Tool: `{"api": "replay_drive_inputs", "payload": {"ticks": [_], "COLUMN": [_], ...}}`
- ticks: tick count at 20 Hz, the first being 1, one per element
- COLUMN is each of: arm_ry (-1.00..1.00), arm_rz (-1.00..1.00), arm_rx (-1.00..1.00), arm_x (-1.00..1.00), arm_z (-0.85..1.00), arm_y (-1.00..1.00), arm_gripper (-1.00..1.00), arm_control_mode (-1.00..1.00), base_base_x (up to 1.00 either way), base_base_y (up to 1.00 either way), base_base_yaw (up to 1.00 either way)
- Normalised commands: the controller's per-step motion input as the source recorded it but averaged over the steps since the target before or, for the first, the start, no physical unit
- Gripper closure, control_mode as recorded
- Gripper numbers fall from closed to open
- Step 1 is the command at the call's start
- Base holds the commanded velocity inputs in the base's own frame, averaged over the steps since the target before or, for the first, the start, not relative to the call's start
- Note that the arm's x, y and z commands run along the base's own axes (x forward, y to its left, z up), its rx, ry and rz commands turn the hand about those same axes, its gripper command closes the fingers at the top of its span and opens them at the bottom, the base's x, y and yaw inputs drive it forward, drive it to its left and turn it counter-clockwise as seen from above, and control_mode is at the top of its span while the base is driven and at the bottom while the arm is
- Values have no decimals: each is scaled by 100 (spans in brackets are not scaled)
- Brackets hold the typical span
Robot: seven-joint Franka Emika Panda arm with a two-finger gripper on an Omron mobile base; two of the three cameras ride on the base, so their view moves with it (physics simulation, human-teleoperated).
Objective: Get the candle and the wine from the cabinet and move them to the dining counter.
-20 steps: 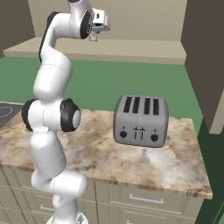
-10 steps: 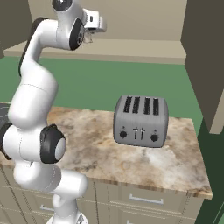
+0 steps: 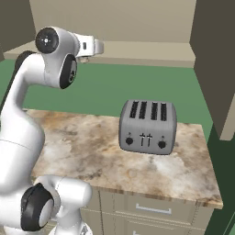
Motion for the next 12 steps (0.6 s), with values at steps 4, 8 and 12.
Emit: {"api": "replay_drive_inputs", "payload": {"ticks": [4, 8, 12], "arm_ry": [1, 8, 12], "arm_rz": [0, 0, 0], "arm_rx": [0, 0, 0], "arm_x": [-100, -100, -99], "arm_z": [-2, 0, -8], "arm_y": [0, 0, 0], "arm_gripper": [100, 100, 100], "arm_control_mode": [-100, -100, -100], "base_base_x": [0, 0, 0], "base_base_y": [0, 0, 0], "base_base_yaw": [0, 0, 0]}}
